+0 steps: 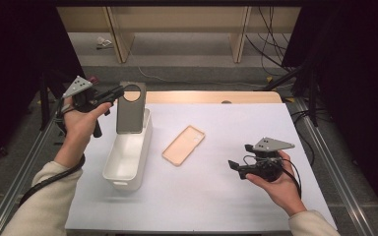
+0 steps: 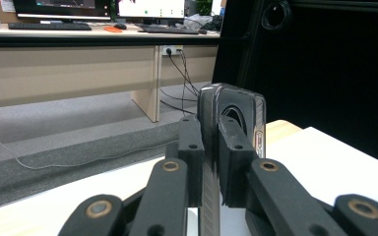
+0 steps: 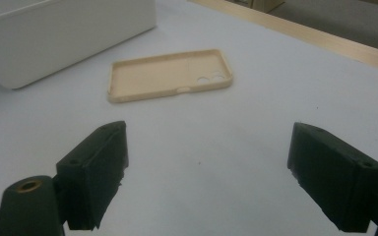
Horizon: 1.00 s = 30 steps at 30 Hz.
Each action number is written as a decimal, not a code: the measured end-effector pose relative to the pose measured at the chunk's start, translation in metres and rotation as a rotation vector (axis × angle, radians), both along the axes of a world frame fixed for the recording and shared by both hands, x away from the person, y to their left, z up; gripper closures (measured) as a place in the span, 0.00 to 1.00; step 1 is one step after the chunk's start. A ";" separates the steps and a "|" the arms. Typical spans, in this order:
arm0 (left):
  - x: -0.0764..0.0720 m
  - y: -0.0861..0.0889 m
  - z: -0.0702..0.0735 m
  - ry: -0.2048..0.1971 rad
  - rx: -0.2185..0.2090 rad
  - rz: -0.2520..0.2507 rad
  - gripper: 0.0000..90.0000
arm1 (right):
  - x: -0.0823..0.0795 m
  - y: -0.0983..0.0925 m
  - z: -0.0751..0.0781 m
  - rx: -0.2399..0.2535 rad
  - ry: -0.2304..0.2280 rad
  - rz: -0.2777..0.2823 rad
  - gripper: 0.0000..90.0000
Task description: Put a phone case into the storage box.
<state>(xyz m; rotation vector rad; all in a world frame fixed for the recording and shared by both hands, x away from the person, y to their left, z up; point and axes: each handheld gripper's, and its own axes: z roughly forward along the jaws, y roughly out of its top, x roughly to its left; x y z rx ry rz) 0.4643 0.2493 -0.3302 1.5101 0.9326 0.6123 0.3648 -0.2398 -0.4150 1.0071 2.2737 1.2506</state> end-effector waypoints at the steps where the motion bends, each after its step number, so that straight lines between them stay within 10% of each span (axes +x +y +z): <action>1: 0.002 0.000 -0.001 0.002 0.004 0.004 0.91 | 0.000 0.000 0.000 0.000 0.000 0.000 0.18; 30: 0.022 0.002 -0.011 0.019 0.012 0.017 0.91 | 0.000 0.000 0.000 0.002 0.000 0.002 0.18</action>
